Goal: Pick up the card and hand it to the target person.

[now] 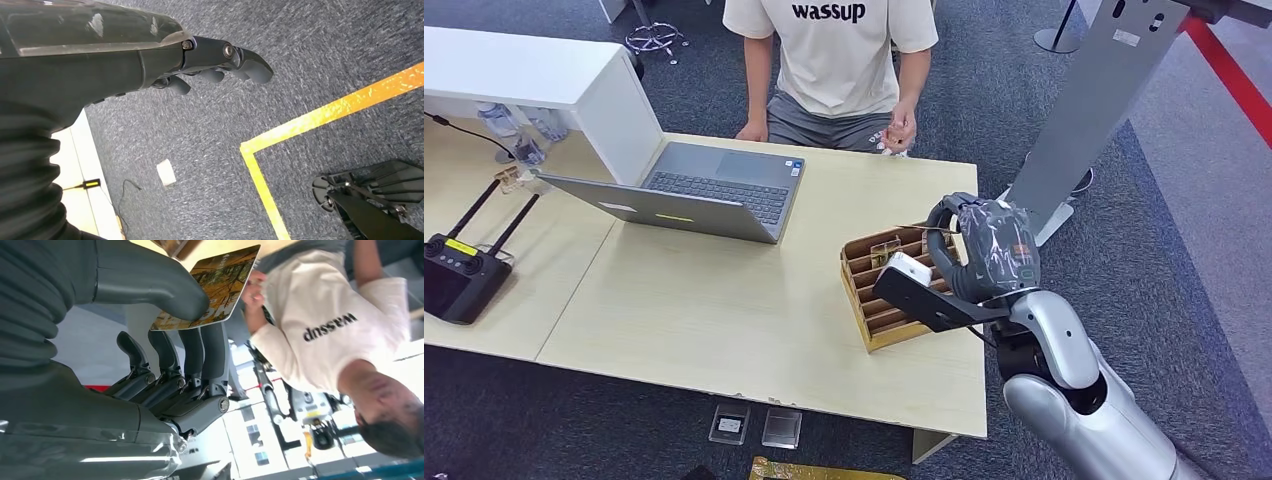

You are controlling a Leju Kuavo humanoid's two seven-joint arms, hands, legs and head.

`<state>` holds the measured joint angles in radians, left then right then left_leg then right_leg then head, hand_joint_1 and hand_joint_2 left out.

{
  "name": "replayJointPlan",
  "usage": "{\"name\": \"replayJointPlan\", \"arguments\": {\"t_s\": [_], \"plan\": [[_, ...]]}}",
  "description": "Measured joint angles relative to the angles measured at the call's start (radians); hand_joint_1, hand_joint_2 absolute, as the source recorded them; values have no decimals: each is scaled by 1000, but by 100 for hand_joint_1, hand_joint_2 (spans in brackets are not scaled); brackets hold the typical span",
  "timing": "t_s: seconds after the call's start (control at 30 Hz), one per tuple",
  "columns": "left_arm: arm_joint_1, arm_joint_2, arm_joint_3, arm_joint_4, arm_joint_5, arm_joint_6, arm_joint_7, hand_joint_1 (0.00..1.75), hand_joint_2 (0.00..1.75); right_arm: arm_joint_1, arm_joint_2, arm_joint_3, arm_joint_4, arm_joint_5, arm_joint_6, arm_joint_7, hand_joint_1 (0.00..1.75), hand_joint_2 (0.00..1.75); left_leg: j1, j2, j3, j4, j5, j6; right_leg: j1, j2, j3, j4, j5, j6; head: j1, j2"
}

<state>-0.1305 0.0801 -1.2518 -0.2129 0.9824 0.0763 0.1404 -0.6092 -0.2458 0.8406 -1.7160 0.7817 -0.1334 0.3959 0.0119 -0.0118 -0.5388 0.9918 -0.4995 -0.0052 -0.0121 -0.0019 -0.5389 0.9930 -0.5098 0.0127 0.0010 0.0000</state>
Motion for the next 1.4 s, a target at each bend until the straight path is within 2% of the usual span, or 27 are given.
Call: {"name": "replayJointPlan", "arguments": {"t_s": [0.17, 0.37, 0.47, 0.6, 0.8, 1.03, 1.17, 1.23, 1.3, 1.4], "plan": [[-15, -4, 1, 0, -12, -2, 12, 0, 175, -23, 39, 4, 61, -2, -76, -84, 145, 175, 0, 0, 0, 0, 0, 0, 0, 0, 0, 1, 0, 0, 0, 0], [-36, -11, 1, 0, -25, -10, 27, 0, 175, -59, 110, 7, 242, 2, -226, -234, 145, 175, 0, 0, 0, 0, 0, 0, 0, -1, 0, 1, 0, 0, 0, 0], [-39, -13, 0, 0, -26, -11, 29, 0, 175, -67, 128, 7, 290, 3, -261, -267, 145, 175, 0, 0, 0, 0, 0, 0, 0, -1, 0, 1, 0, 0, 0, 0], [-51, -23, -2, 0, -34, -20, 35, 0, 175, -106, 222, 1, 546, -21, -427, -403, 145, 175, 0, 0, 0, 0, 0, 0, 0, -1, 0, 1, 0, 0, 0, 0], [-53, -28, -3, 0, -34, -18, 35, 0, 175, -130, 284, -1, 709, -10, -526, -447, 145, 175, 0, 0, 0, 0, 0, 0, 0, -1, 0, 1, 0, 0, 0, 0], [-54, -33, -4, 0, -34, -25, 35, 0, 175, -113, 329, -40, 802, 189, -556, -454, 145, 175, 0, 0, 0, 0, 0, 0, 0, 0, 0, 1, 0, 0, 0, 0], [-54, -34, -6, 0, -34, -42, 26, 0, 175, -87, 353, -91, 825, 231, -557, -491, 0, 175, 0, 0, 0, 0, 0, 0, 0, 0, 0, 1, 0, 0, 0, 0], [-54, -34, -10, 0, -34, -43, 25, 0, 87, -75, 364, -115, 834, 202, -557, -523, 0, 175, 0, 0, 0, 0, 0, 0, 0, 0, 0, 1, 0, 0, 0, 0], [-52, -34, -12, 0, -28, -40, 20, 0, 0, -64, 377, -135, 843, 112, -557, -573, 0, 175, 0, 0, 0, 0, 0, 0, 0, 0, 0, 1, 0, 0, 0, 0], [-47, -34, -12, 0, -12, -27, 13, 0, 0, -56, 391, -150, 853, -80, -556, -625, 0, 175, 0, 0, 0, 0, 0, 0, 0, 0, 0, 1, 0, 0, 0, 0]]}}
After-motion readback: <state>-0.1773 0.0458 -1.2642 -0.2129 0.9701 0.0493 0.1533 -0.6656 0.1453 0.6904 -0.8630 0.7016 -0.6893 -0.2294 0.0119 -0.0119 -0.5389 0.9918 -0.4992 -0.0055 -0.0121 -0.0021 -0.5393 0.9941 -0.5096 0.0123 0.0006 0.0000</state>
